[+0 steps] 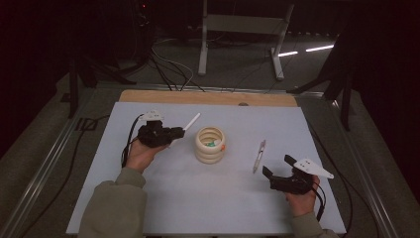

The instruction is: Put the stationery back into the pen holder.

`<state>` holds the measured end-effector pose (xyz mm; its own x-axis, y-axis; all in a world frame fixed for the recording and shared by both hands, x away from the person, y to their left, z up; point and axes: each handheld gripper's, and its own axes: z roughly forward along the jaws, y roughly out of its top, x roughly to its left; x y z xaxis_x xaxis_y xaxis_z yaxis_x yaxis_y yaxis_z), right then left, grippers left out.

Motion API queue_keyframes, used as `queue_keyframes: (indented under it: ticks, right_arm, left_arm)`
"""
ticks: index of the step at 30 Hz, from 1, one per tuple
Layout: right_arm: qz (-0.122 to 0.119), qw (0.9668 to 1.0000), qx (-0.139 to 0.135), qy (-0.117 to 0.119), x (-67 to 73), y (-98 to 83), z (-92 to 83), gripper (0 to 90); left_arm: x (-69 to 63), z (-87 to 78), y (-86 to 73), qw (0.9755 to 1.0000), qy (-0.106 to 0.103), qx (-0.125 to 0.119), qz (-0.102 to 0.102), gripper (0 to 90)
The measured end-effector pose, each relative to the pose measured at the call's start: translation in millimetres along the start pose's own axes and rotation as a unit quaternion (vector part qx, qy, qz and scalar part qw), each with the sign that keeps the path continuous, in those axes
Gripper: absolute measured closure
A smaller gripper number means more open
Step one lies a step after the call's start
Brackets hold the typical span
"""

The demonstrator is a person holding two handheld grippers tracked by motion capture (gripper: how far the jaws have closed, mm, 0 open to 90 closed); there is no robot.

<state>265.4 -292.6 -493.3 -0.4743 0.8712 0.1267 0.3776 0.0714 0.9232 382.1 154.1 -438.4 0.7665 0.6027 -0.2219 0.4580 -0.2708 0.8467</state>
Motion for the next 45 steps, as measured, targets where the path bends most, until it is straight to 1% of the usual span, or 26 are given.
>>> queue_keyframes:
  ticks: [6,12,14,19,21,23,27,33,37,45]
  right_arm:
    - [0.000,1.0000,0.001,0.000,0.0,-0.1,0.3,0.5]
    - [0.000,1.0000,0.002,0.000,0.2,-0.1,0.6,0.5]
    - [0.000,1.0000,0.002,0.000,0.3,-0.1,0.6,0.5]
    - [0.000,1.0000,0.002,0.001,0.4,-0.2,0.8,0.5]
    - [0.000,1.0000,0.002,0.001,0.3,-0.2,0.8,0.5]
    - [0.001,1.0000,0.001,0.001,0.1,-0.1,0.7,0.5]
    - [0.000,1.0000,0.001,0.000,0.1,-0.1,0.7,0.5]
    - [0.000,1.0000,0.001,0.000,-0.2,0.0,0.5,0.5]
    - [0.000,1.0000,0.001,0.001,0.0,0.0,0.5,0.5]
    - [0.000,1.0000,0.001,0.001,-0.1,0.0,0.5,0.5]
  left_arm:
    - [-3.1,3.2,7.8,1.0000,-0.003,-0.009,0.001,79.4]
    - [-6.7,5.8,14.9,0.9998,-0.001,-0.020,0.002,79.4]
    - [-7.1,6.3,16.0,0.9998,0.000,-0.020,0.004,79.4]
    - [-8.9,10.7,19.2,0.9995,-0.007,-0.030,-0.001,79.4]
    - [-8.7,12.0,20.0,0.9994,-0.007,-0.033,-0.001,79.4]
    - [-8.0,13.4,20.5,0.9991,-0.012,-0.040,-0.008,79.4]
    - [-8.5,16.4,21.7,0.9990,-0.015,-0.041,-0.010,79.5]
    - [-12.2,22.5,25.1,0.9990,-0.018,-0.039,-0.006,79.4]
    - [-15.5,28.9,28.0,0.9989,-0.022,-0.040,-0.004,79.4]
    - [-19.0,39.0,28.8,0.9987,-0.029,-0.042,-0.007,79.4]
